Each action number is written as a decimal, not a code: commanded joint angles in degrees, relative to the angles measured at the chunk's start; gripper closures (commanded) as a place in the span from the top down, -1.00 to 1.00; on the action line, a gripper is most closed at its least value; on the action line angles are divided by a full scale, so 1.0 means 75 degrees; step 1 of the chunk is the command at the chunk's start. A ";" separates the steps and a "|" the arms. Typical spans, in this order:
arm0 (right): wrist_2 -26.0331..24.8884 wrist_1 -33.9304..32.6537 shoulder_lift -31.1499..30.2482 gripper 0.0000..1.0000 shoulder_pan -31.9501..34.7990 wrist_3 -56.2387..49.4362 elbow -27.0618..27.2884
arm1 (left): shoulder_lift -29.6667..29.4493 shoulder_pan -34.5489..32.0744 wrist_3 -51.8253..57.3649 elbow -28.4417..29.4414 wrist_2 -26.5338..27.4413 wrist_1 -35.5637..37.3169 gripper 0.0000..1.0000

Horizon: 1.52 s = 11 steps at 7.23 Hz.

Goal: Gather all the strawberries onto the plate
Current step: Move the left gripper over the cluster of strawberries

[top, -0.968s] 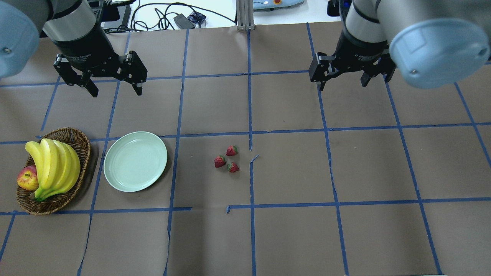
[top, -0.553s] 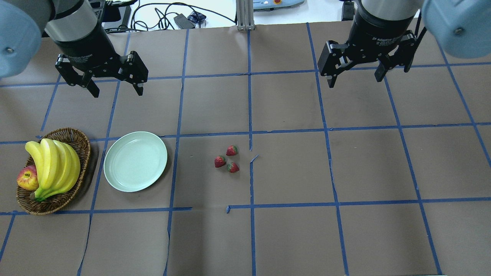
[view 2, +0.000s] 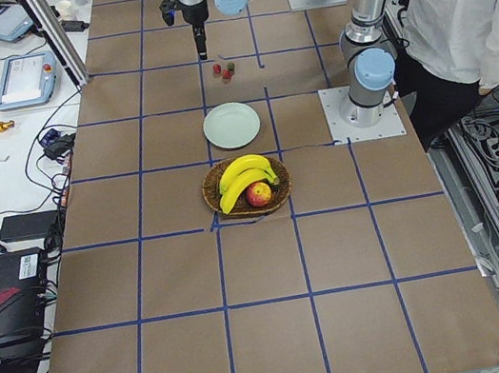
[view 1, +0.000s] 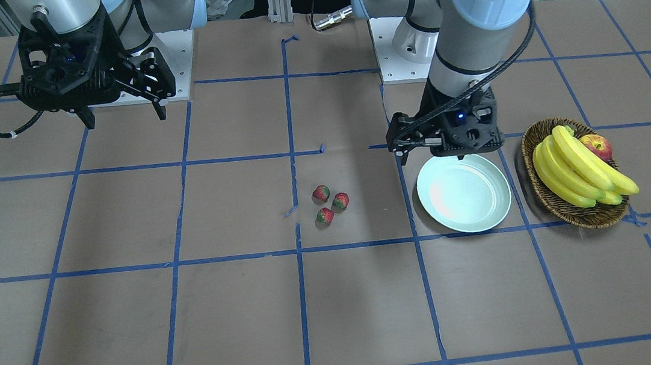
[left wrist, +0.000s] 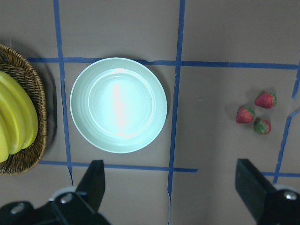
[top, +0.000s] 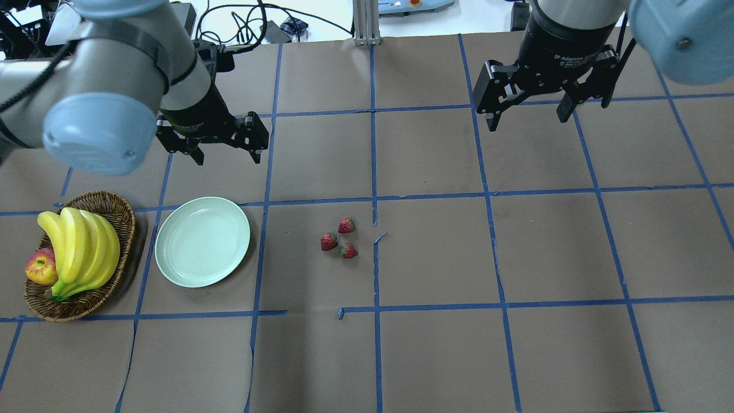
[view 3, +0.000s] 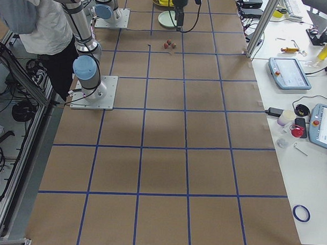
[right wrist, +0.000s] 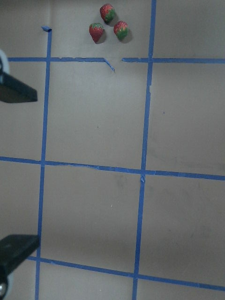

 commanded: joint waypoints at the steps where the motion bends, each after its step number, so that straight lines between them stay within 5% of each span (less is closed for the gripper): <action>1: 0.0013 -0.0021 0.0025 1.00 0.0009 -0.0001 0.0065 | -0.0404 -0.0368 -0.0068 -0.1024 -0.1053 0.1174 0.87; 11: 0.0013 -0.0033 0.0189 1.00 0.0009 0.0046 0.0089 | -0.2257 -0.1188 -0.0653 -0.1472 -0.0800 0.2393 0.57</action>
